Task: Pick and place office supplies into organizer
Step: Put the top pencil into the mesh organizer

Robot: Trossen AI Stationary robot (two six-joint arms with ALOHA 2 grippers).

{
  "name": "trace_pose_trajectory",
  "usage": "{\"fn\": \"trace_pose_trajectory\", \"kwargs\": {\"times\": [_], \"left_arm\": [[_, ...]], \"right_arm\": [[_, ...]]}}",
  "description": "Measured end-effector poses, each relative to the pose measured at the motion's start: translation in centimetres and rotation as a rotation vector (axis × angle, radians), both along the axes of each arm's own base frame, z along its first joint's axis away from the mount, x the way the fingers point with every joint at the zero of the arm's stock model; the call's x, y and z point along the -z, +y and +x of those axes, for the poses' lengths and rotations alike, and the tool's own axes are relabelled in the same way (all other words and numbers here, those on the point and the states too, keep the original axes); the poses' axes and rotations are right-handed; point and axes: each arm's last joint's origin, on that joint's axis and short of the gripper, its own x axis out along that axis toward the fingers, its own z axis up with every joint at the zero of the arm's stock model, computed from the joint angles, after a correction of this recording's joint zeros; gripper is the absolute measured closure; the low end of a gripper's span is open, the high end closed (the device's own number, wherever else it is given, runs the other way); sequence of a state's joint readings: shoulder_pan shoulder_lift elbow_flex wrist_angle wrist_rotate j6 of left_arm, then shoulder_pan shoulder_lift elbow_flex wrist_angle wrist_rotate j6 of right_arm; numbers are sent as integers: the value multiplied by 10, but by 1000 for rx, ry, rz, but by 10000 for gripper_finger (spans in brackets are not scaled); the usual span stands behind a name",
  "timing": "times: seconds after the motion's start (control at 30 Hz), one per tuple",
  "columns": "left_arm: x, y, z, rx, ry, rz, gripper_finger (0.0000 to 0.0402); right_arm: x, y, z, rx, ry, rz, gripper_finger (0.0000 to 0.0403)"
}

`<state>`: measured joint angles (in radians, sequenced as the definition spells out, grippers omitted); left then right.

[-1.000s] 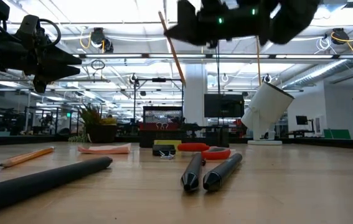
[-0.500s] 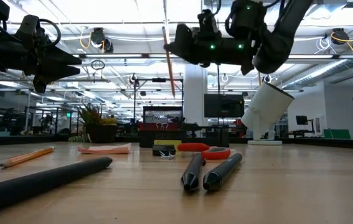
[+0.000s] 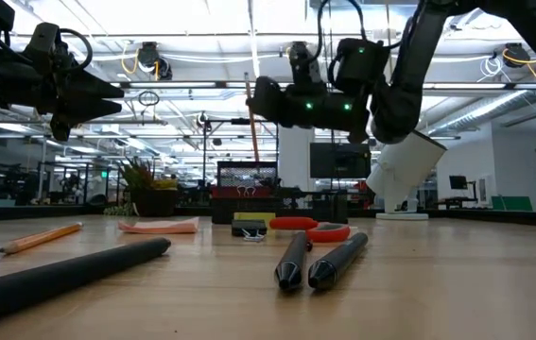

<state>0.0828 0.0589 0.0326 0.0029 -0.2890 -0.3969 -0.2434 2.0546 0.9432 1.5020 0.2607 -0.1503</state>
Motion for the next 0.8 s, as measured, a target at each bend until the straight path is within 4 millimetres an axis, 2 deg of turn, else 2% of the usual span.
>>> {"fn": "trace_pose_trajectory", "kwargs": {"times": [0.37, 0.63, 0.8], "left_arm": [[0, 0, 0, 0, 0, 0, 254], [0, 0, 0, 0, 1, 0, 254], [0, 0, 0, 0, 0, 0, 254]], "right_arm": [[11, -13, 0, 14, 76, 75, 381], [12, -13, -1, 15, 82, 75, 380], [12, -13, -1, 15, 82, 75, 362]]}}
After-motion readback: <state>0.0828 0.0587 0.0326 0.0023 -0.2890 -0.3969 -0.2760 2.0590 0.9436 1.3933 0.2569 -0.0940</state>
